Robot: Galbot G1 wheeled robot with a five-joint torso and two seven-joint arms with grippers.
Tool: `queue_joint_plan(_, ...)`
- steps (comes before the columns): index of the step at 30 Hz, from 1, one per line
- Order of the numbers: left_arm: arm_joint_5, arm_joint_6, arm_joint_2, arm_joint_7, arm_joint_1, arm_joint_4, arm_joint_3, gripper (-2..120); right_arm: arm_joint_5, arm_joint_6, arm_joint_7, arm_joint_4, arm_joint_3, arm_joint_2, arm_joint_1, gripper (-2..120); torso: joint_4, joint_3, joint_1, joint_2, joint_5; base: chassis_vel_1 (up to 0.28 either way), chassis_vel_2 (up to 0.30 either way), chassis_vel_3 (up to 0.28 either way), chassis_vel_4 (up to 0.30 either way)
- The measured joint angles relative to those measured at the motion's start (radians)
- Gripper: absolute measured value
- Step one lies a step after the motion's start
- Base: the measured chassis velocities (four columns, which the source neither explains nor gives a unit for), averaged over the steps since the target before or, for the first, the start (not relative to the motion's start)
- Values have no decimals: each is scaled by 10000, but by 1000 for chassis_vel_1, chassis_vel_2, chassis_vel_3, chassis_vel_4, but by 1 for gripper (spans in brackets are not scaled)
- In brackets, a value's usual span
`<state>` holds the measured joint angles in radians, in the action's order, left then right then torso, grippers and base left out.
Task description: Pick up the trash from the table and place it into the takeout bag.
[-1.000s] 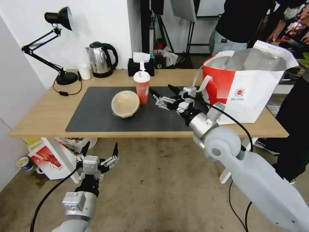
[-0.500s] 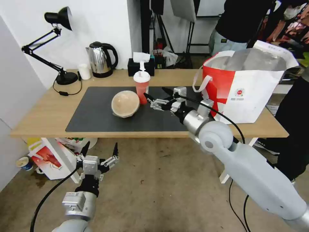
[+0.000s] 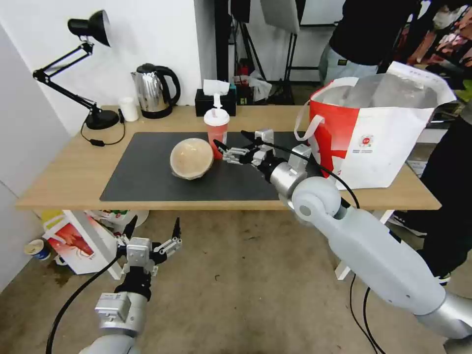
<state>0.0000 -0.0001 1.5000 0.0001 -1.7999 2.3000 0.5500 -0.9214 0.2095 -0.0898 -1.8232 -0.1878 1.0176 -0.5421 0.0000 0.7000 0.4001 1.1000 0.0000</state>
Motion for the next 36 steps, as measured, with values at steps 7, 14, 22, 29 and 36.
queue_joint_plan(7,0,0,0,0,0,0,0,100,147,14,-28,582,-36,140,200,100,0,0,-2,0,1,0,0,0,0)
queue_joint_plan(14,0,0,0,0,0,0,0,100,180,23,-31,1115,-118,271,463,100,-1,-1,-2,0,0,0,0,0,0)
queue_joint_plan(22,0,0,0,0,0,0,0,100,164,40,8,2145,-296,703,967,100,1,-1,-1,0,0,0,0,0,0)
queue_joint_plan(29,0,0,0,0,1,0,0,100,180,41,94,2684,-392,878,1142,100,0,0,-1,0,1,0,0,0,0)
queue_joint_plan(36,0,0,0,0,0,0,0,100,185,44,223,3073,-494,992,1361,100,0,-1,-2,0,0,0,0,0,0)
